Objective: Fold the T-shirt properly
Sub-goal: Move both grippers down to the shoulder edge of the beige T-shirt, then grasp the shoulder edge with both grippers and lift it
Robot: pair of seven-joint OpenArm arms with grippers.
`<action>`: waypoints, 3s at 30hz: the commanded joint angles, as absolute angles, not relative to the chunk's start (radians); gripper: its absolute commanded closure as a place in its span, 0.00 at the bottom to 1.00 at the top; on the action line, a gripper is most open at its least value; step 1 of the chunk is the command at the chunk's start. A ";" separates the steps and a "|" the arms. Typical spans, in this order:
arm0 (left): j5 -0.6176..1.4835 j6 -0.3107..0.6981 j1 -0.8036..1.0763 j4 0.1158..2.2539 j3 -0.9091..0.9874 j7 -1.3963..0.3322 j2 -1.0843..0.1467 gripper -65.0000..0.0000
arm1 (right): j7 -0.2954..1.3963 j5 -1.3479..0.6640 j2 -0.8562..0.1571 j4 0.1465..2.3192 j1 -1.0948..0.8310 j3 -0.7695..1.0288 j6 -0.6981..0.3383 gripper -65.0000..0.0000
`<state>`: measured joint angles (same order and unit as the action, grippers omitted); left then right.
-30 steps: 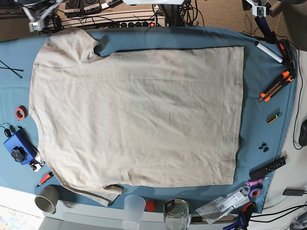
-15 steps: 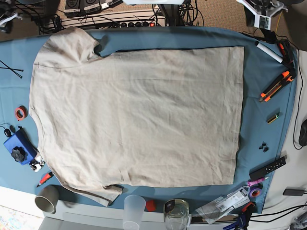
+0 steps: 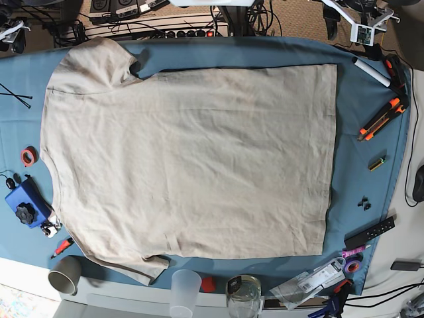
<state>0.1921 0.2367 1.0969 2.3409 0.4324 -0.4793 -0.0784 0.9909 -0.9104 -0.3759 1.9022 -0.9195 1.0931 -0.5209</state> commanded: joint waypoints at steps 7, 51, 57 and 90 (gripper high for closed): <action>0.195 0.234 1.110 2.356 0.435 -0.463 -0.083 0.45 | 1.077 -1.030 -0.377 1.893 -0.846 1.108 -0.594 0.55; 0.301 0.206 0.860 2.356 0.435 -0.484 -0.083 0.45 | 1.097 -1.039 -0.341 1.523 -0.596 0.698 -0.698 0.55; 0.353 0.173 0.798 2.238 0.435 -0.507 -0.083 0.45 | 1.102 -1.039 -0.344 1.523 -0.596 0.699 -0.698 0.55; 0.610 0.237 0.640 1.897 0.435 -0.728 0.008 0.77 | 1.106 -1.118 -0.344 1.523 -0.596 0.699 -0.698 0.69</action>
